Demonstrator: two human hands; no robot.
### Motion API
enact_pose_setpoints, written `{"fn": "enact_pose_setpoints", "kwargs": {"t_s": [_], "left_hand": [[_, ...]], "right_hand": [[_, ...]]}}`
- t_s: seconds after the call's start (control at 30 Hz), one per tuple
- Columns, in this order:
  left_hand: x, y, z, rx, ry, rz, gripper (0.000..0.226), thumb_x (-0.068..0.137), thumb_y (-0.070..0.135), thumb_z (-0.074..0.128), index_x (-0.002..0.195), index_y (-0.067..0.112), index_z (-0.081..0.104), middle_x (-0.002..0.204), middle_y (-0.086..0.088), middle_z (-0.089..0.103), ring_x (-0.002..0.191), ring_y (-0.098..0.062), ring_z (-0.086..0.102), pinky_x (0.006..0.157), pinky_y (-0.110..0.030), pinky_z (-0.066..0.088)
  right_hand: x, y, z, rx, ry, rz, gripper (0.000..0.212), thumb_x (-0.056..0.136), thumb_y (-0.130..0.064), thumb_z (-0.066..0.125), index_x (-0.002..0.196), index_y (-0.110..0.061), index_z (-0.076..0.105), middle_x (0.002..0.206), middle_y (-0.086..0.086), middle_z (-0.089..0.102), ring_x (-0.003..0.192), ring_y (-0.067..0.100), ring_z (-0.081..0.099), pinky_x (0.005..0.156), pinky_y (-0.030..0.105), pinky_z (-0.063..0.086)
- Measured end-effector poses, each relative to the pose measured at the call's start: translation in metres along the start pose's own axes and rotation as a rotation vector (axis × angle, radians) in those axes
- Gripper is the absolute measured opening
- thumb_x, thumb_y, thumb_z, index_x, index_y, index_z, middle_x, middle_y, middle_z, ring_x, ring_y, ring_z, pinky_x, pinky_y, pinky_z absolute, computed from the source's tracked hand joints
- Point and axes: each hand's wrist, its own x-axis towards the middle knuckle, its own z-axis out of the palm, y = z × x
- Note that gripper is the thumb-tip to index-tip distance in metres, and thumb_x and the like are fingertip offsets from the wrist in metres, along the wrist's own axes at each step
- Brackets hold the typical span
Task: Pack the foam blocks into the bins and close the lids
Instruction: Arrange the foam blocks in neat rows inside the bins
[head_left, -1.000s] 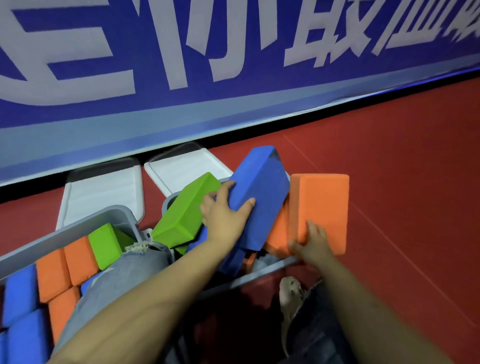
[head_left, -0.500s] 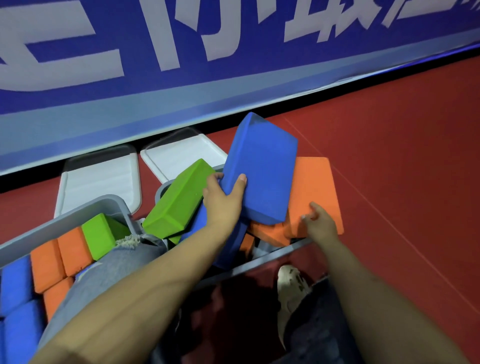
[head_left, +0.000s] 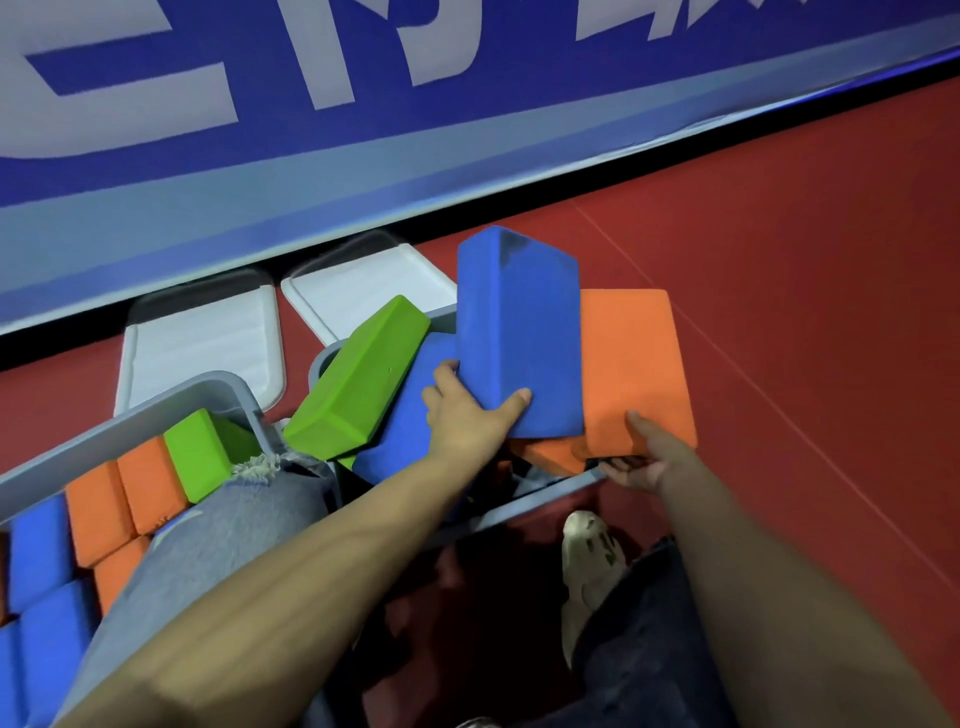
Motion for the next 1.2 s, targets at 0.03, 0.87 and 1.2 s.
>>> {"fn": "enact_pose_setpoints", "kwargs": {"t_s": [0.03, 0.87, 1.2], "left_hand": [[-0.001, -0.001, -0.001, 0.031, -0.027, 0.003, 0.097, 0.072, 0.047, 0.078, 0.144, 0.02, 0.019, 0.14, -0.012, 0.028, 0.128, -0.031, 0.038, 0.108, -0.036, 0.031], [0.012, -0.001, -0.013, 0.374, -0.374, 0.079, 0.094, 0.08, 0.058, 0.063, 0.152, 0.026, 0.011, 0.141, -0.015, 0.027, 0.126, -0.032, 0.046, 0.108, -0.033, 0.034], [0.07, -0.043, -0.11, 0.672, 0.086, 0.246, 0.074, 0.082, 0.045, 0.065, 0.144, 0.019, 0.034, 0.149, -0.015, 0.027, 0.137, -0.033, 0.027, 0.111, -0.042, 0.029]], "right_hand": [[-0.002, 0.002, 0.001, 0.012, 0.001, 0.019, 0.06, 0.08, -0.022, 0.074, 0.13, -0.01, 0.043, 0.136, 0.011, 0.046, 0.125, 0.031, 0.044, 0.089, 0.056, 0.041], [-0.113, 0.009, 0.076, -0.567, 0.437, -1.619, 0.095, 0.061, -0.022, 0.084, 0.136, 0.002, 0.031, 0.136, 0.019, 0.041, 0.126, 0.035, 0.041, 0.105, 0.041, 0.032], [-0.118, 0.019, 0.133, -0.398, 0.074, -1.571, 0.102, 0.063, -0.011, 0.086, 0.139, 0.004, 0.02, 0.128, 0.013, 0.041, 0.105, 0.0, 0.047, 0.088, 0.003, 0.037]]}}
